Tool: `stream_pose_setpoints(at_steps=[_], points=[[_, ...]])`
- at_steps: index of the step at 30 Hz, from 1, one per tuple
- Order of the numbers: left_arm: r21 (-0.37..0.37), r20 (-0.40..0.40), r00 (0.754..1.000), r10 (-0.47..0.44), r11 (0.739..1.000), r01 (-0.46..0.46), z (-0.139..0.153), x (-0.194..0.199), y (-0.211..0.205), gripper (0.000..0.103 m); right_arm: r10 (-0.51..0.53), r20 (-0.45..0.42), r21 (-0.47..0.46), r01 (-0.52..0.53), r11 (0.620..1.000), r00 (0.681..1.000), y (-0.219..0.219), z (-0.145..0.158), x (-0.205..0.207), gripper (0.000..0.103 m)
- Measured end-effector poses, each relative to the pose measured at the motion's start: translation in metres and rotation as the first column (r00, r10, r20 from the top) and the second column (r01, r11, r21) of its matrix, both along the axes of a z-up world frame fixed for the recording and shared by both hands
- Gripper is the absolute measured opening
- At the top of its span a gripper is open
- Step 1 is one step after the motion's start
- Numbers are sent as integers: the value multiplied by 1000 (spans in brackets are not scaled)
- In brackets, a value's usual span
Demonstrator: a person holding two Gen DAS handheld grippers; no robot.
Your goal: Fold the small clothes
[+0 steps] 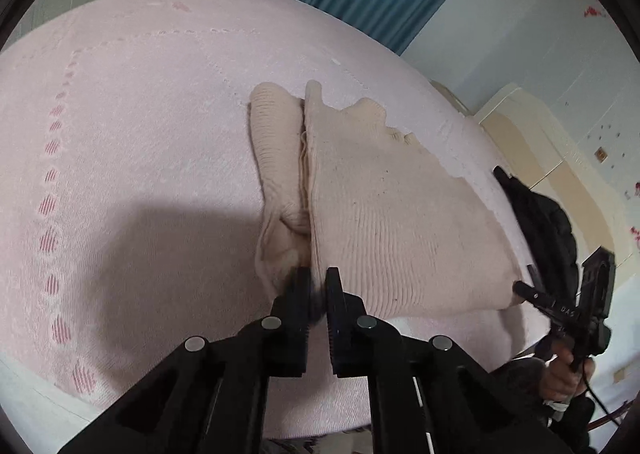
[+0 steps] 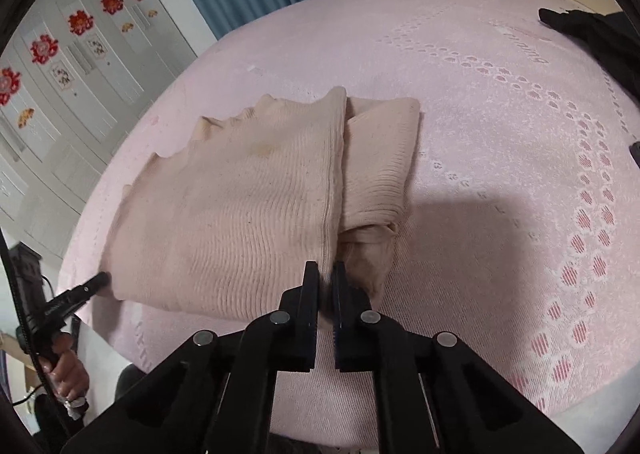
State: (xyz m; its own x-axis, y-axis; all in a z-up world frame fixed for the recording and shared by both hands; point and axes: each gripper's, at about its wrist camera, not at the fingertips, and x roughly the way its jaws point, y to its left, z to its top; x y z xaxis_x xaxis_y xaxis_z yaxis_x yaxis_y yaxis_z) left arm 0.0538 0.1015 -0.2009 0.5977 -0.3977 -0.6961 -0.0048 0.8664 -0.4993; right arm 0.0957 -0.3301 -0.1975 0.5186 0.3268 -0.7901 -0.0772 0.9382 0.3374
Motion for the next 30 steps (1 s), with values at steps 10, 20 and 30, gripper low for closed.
stream_pose_setpoints(at_steps=[10, 20, 30], points=[[-13, -7, 1000, -6, 1000, 5, -10, -18, 7, 8, -7, -71, -44, 4, 999, 997, 1, -8, -4, 5], [-52, 48, 997, 64, 997, -62, 6, 1, 22, 52, 72, 105, -234, -46, 971, 992, 28, 23, -13, 33], [65, -65, 995, 71, 996, -66, -8, 83, -18, 56, 171, 170, -266, -122, 956, 970, 104, 22, 25, 37]])
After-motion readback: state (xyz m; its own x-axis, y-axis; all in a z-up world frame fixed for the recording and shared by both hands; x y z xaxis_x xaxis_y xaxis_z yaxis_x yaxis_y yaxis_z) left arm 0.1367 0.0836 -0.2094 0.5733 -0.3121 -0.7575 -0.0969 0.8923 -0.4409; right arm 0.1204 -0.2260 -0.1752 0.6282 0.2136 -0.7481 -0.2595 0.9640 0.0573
